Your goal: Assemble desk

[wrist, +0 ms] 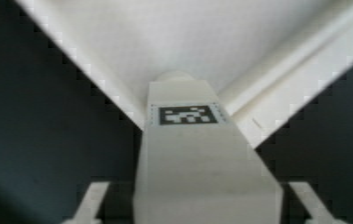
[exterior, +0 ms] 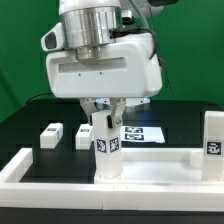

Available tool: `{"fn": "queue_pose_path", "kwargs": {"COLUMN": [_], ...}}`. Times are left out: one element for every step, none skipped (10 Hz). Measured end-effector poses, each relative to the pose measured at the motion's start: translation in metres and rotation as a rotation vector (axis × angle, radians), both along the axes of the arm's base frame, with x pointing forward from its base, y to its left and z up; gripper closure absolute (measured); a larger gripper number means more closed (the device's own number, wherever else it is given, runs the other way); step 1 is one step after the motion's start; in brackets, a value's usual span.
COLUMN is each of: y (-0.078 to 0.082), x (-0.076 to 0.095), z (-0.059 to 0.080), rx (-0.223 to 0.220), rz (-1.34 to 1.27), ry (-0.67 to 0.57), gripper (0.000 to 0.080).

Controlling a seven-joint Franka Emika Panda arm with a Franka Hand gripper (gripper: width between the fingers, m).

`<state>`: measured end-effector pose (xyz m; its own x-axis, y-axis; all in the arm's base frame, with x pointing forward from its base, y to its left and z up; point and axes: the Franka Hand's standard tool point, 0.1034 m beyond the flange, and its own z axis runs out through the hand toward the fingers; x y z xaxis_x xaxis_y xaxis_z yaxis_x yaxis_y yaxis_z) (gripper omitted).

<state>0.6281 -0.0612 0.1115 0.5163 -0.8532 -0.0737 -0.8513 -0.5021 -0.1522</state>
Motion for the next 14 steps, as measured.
{"fn": "queue_pose_path", "kwargs": {"y": [0.007, 0.012, 0.013, 0.013, 0.013, 0.013, 0.013, 0.012, 0.012, 0.014, 0.017, 0.016, 0.015, 0.015], "x": [0.002, 0.002, 0.002, 0.003, 0.003, 0.002, 0.002, 0.001, 0.001, 0.002, 0.003, 0.002, 0.002, 0.002], "z": [0.002, 0.003, 0.002, 0.002, 0.001, 0.001, 0.001, 0.001, 0.001, 0.001, 0.001, 0.001, 0.001, 0.001], "rx": [0.034, 0.071, 0.094, 0.105, 0.108, 0.105, 0.097, 0.061, 0.046, 0.04, 0.034, 0.029, 0.025, 0.018], "rz": [-0.187, -0.357, -0.467, -0.564, -0.596, -0.577, -0.519, -0.351, -0.171, -0.023, 0.059, 0.117, 0.163, 0.254], "ry": [0.03, 0.062, 0.073, 0.086, 0.092, 0.09, 0.083, 0.067, 0.05, 0.045, 0.032, 0.023, 0.016, 0.001], "gripper": [0.0509, 0.0509, 0.0509, 0.0509, 0.0509, 0.0509, 0.0442, 0.0442, 0.0257, 0.0183, 0.0156, 0.0156, 0.0151, 0.0151]}}
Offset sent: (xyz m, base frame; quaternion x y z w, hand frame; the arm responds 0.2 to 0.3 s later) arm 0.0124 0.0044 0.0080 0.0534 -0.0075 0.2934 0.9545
